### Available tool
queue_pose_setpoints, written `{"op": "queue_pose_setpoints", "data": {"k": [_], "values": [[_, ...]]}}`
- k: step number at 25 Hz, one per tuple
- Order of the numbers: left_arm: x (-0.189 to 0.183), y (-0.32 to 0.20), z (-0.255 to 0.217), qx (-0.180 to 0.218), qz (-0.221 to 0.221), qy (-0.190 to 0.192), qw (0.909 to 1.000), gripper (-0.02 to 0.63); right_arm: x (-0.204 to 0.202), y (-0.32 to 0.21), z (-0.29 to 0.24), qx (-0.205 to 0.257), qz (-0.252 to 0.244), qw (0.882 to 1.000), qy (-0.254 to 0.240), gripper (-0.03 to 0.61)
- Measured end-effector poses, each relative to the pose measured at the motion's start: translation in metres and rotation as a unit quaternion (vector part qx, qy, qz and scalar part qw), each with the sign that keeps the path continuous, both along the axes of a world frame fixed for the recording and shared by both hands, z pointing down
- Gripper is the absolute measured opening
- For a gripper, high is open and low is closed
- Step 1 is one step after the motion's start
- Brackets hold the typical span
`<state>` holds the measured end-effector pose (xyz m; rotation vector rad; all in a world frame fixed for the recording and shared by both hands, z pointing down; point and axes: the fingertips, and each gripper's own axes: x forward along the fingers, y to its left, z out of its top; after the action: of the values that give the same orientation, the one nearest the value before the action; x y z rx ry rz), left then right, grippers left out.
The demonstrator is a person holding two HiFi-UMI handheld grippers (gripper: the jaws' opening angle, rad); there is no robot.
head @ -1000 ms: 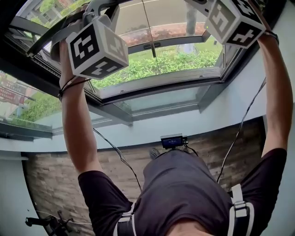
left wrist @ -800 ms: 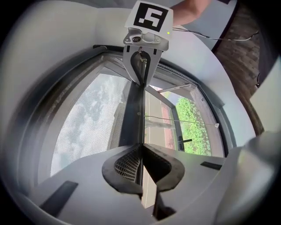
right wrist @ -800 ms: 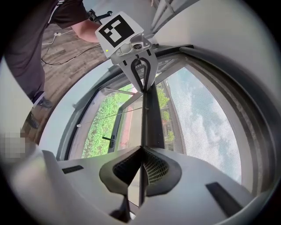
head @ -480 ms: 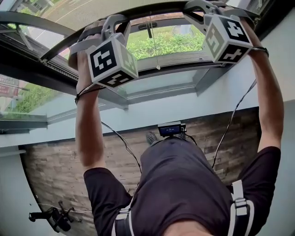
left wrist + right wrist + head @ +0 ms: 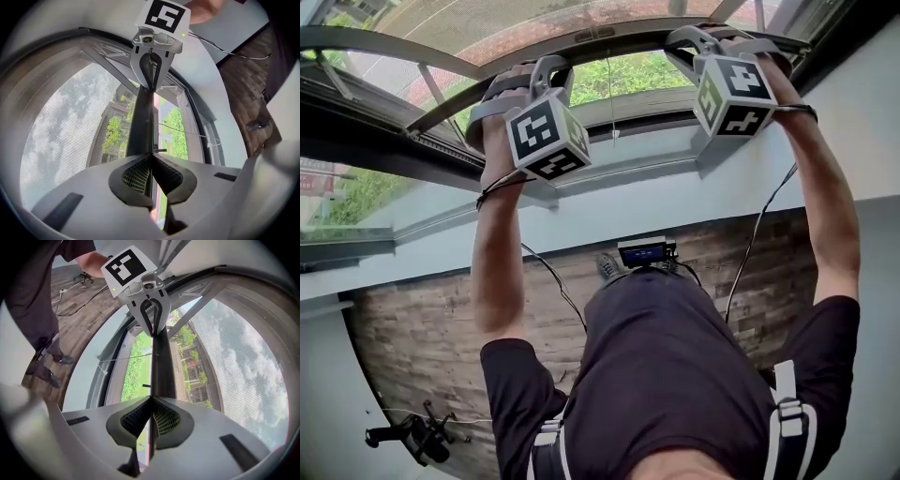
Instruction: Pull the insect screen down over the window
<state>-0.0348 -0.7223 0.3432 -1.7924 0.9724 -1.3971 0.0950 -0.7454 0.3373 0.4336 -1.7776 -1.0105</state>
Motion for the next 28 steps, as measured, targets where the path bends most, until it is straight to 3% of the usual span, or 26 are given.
{"op": "queue_pose_setpoints", "data": {"k": [15, 28], "values": [[-0.001, 0.006, 0.113, -0.076, -0.014, 0.016, 0.9969, 0.021, -0.001, 0.005, 0.111, -0.059, 0.016, 0.998, 0.02, 0.021], [-0.002, 0.008, 0.198, -0.111, -0.034, 0.025, 0.9929, 0.021, -0.003, 0.008, 0.194, -0.078, 0.038, 0.996, 0.036, 0.021]]}}
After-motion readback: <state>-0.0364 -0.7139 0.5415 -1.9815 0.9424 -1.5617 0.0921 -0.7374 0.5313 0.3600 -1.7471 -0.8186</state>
